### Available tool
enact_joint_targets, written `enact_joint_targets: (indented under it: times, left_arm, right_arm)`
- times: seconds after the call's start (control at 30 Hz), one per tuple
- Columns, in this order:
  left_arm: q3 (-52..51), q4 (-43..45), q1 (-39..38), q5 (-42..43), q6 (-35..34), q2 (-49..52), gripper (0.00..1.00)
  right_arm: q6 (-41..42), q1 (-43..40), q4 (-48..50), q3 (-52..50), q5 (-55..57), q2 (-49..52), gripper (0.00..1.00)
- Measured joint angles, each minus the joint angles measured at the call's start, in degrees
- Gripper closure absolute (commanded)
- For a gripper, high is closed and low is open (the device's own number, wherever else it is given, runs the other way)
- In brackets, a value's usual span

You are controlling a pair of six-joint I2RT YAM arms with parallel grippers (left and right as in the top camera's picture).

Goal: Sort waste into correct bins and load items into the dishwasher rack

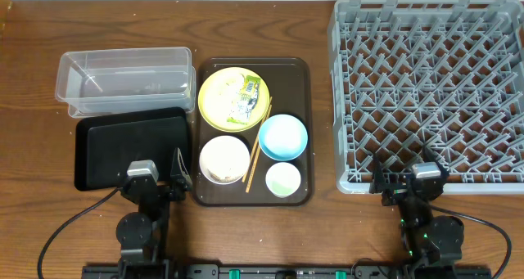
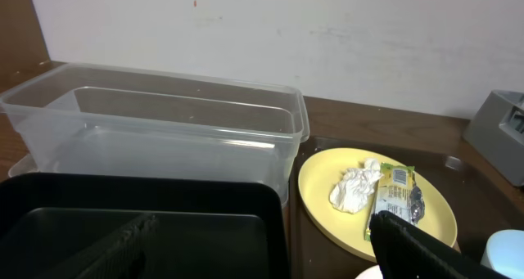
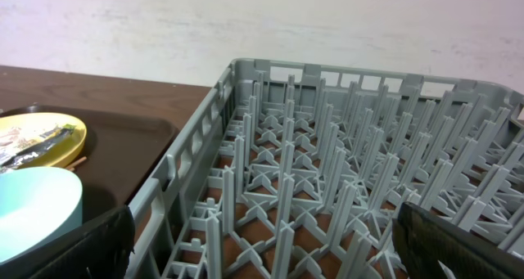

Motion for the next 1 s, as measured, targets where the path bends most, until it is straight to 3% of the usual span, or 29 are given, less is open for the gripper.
enact_joint_targets:
  times: [1.0]
  left_arm:
    - [0.20,-0.35,0.00,0.02,0.00,0.04,0.16]
  right_arm:
    - [0.00,0.00,0.68,0.00,0.02,0.00,0.01]
